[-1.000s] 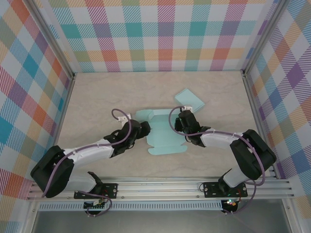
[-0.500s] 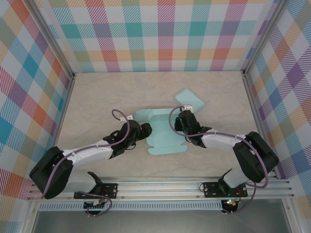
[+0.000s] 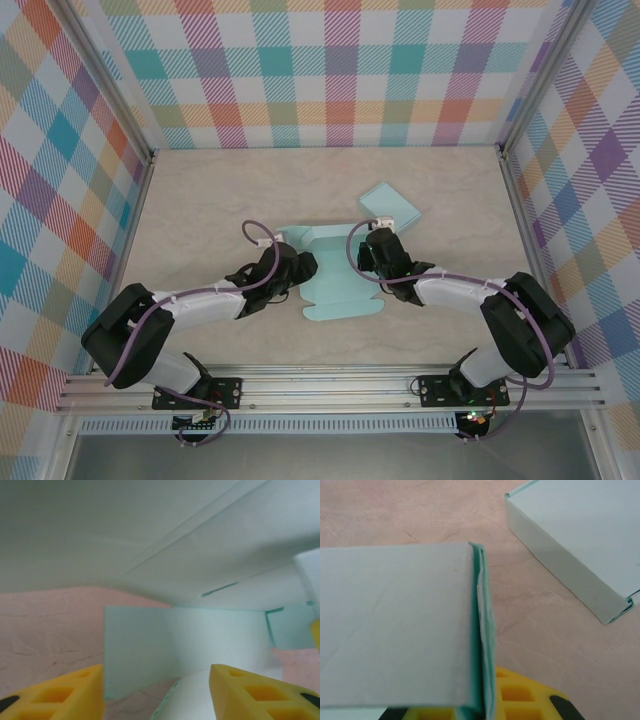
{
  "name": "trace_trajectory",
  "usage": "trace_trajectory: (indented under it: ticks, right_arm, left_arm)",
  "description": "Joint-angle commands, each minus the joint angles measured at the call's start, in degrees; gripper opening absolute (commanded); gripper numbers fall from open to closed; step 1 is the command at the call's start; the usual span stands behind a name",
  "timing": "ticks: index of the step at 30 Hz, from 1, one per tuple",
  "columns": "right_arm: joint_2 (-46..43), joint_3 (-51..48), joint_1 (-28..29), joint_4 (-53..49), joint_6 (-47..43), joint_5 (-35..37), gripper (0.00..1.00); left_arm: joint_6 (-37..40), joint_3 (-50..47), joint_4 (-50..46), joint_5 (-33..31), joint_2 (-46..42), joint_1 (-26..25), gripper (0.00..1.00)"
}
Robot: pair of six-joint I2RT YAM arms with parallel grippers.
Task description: Fold the paper box
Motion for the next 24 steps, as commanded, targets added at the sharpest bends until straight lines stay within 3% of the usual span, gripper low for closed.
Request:
trace_trajectory:
  ticks: [1,10,20,24]
  right_arm:
    - [0.0,-0.5,0.6,0.7,-0.6,0.8,0.00]
    - [3.0,0.9,1.5,0.5,-0.6,0.8,0.00]
    - [3.4,1.6,3.1,0.2,-0.2,0.8,0.00]
    - [3.3,1.6,3.3,0.0,-0.2,0.9,0.00]
  left_arm:
    - [2.5,1.6,1.7,-0.6,-1.1,0.3,0.50]
    - [5.4,4.2,1.0,0.0,-1.7,-1.0,0.33]
    - [4.8,6.6,1.6,-1.9,4.3,-1.4,0.23]
    - [5.0,7.2,3.6,0.8,6.2,-1.5,0.21]
